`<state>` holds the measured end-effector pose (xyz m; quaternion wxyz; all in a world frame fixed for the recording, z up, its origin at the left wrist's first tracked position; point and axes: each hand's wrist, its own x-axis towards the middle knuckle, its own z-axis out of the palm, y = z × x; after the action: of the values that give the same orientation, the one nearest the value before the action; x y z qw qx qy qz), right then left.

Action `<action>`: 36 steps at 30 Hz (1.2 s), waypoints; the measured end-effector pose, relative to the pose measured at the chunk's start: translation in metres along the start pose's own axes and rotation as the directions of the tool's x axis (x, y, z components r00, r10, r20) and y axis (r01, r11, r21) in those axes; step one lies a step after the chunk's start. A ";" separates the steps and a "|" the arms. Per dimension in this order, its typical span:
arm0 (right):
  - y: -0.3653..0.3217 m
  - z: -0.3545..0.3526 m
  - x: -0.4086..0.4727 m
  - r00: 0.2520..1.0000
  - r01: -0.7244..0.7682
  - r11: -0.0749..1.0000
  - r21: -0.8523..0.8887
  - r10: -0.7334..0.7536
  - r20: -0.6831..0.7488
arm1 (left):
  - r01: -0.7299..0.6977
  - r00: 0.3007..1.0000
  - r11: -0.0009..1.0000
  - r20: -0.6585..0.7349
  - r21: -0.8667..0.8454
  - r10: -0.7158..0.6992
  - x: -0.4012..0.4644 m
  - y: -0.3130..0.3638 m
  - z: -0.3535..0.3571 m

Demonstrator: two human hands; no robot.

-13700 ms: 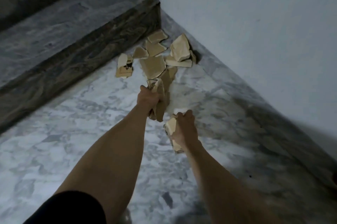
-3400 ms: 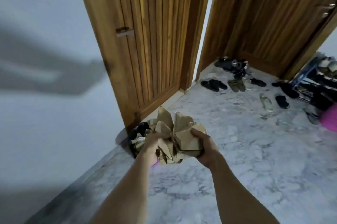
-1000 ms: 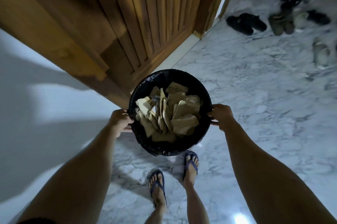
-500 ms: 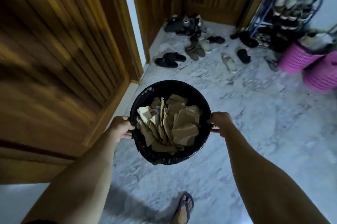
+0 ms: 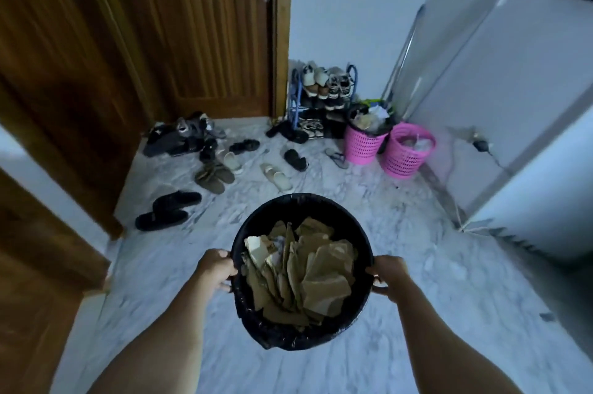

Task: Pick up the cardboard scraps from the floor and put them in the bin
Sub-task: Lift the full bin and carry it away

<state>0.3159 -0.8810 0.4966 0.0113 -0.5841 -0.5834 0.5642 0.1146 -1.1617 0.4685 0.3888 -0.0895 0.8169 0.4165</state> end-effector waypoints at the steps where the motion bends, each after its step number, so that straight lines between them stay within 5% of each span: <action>1: -0.010 -0.013 0.016 0.999 -0.007 1.000 0.025 0.008 -0.033 | -0.021 0.999 1.000 0.027 0.023 0.021 0.015 0.025 0.014; 14: -0.088 -0.217 0.233 0.977 -0.052 0.963 0.264 0.104 -0.187 | -0.222 0.957 0.937 0.246 0.268 0.156 0.120 0.312 0.270; 26: -0.133 -0.387 0.428 0.929 -0.135 0.922 0.362 0.245 -0.277 | -0.299 0.905 0.899 0.394 0.320 0.161 0.215 0.492 0.515; 36: -0.153 -0.478 0.646 0.921 -0.246 0.900 0.360 0.333 -0.203 | -0.202 0.917 0.918 0.394 0.342 0.055 0.324 0.592 0.692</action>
<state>0.3298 -0.0749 0.3560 0.1000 -0.7234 -0.3808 0.5672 0.0036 -0.2076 0.3579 0.5193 0.1231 0.7955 0.2869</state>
